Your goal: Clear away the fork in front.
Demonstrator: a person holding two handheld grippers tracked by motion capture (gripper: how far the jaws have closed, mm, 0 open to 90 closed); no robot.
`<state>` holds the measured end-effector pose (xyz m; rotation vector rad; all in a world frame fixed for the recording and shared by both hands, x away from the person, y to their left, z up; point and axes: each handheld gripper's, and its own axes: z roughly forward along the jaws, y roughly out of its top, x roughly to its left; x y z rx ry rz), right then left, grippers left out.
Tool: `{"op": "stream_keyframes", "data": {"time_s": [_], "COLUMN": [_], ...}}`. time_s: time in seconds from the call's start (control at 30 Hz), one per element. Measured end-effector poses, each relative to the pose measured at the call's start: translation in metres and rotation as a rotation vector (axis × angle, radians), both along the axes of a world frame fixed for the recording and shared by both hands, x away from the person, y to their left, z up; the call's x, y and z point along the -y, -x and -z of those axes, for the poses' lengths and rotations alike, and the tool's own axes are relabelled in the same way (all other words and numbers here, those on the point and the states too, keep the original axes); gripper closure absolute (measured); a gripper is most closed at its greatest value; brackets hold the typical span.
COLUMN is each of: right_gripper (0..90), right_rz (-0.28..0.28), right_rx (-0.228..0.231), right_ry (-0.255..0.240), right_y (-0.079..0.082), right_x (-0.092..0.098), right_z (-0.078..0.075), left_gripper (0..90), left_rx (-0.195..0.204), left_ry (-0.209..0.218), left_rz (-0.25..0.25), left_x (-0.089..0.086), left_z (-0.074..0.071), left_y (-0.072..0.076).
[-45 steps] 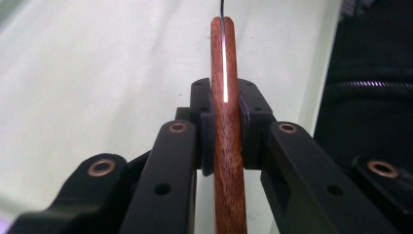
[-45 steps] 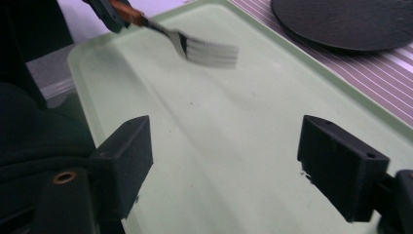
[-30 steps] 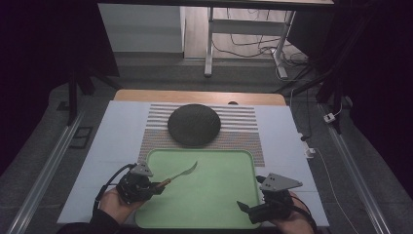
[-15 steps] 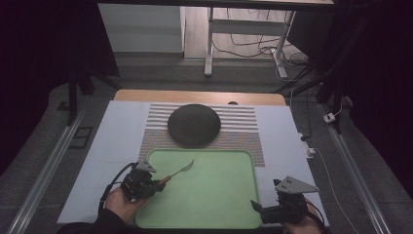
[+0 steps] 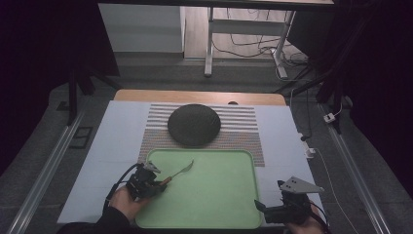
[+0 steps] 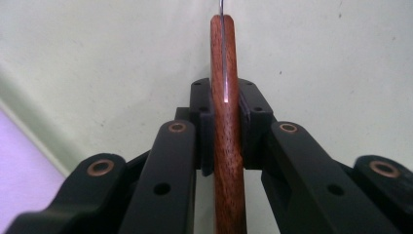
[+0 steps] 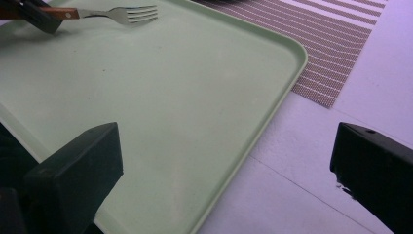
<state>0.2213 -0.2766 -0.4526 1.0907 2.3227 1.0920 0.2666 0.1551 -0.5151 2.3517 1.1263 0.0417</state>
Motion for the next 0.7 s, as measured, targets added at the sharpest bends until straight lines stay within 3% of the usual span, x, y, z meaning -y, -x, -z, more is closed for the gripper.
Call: {"op": "stream_keyframes", "data": {"time_s": [0.13, 0.2, 0.27, 0.43, 0.57, 0.7], "right_gripper": [0.0, 0.0, 0.0, 0.0, 0.0, 0.0], "right_rz": [0.002, -0.002, -0.003, -0.006, -0.010, -0.013], "right_rx": [-0.007, -0.006, -0.008, -0.011, -0.015, -0.022], "right_ry": [-0.004, -0.002, -0.001, -0.002, 0.008, 0.011], "right_y": [0.000, 0.000, 0.000, -0.001, -0.001, -0.002], "right_x": [0.000, 0.000, 0.000, 0.000, -0.001, -0.002], "right_z": [0.000, 0.000, 0.000, 0.001, 0.001, 0.001], "left_gripper": [77.7, 72.5, 65.6, 63.7, 74.6, 87.9], "left_rx": [-0.015, -0.015, -0.002, 0.051, 0.068, 0.043], "left_ry": [0.004, 0.013, 0.026, 0.059, 0.082, 0.110], "left_rz": [0.005, 0.014, 0.021, 0.011, 0.016, 0.051], "left_x": [-0.001, -0.001, -0.003, -0.009, -0.011, -0.009], "left_z": [0.002, 0.002, -0.001, -0.013, -0.021, -0.022], "left_y": [-0.001, -0.001, -0.002, -0.007, -0.020, -0.033]}}
